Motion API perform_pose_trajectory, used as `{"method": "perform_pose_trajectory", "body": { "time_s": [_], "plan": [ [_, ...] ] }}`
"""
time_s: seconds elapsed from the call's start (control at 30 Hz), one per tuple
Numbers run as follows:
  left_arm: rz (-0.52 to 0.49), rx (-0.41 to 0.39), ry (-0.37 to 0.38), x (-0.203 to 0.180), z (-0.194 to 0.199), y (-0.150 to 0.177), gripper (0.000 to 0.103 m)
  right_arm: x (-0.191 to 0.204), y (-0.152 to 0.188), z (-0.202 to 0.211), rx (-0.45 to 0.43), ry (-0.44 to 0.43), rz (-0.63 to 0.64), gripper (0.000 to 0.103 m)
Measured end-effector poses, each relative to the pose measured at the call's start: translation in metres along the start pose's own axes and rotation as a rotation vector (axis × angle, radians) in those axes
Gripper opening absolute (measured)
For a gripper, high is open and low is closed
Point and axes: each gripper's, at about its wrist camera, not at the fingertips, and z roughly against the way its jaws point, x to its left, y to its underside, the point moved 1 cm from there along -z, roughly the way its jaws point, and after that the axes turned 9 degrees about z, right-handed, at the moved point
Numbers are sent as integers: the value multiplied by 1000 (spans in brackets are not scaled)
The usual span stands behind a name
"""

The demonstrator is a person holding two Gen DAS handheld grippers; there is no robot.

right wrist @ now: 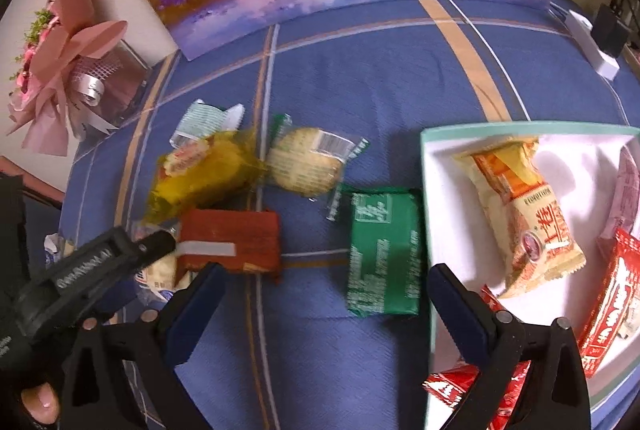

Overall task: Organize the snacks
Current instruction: 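Grasp the round wrapped bun with the left tool while the right tool grasps the brown packet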

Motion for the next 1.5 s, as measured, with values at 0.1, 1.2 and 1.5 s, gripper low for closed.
{"method": "perform_pose_trajectory", "body": {
  "time_s": [0.1, 1.2, 1.5],
  "plan": [
    [15, -8, -26, 7, 1, -4, 79, 12, -2, -2, -8, -11, 20, 98],
    [213, 90, 122, 73, -13, -24, 80, 77, -6, -41, -40, -168, 88, 93],
    [197, 85, 105, 76, -12, -26, 80, 69, -2, -51, -33, -158, 50, 88]
  ]
}}
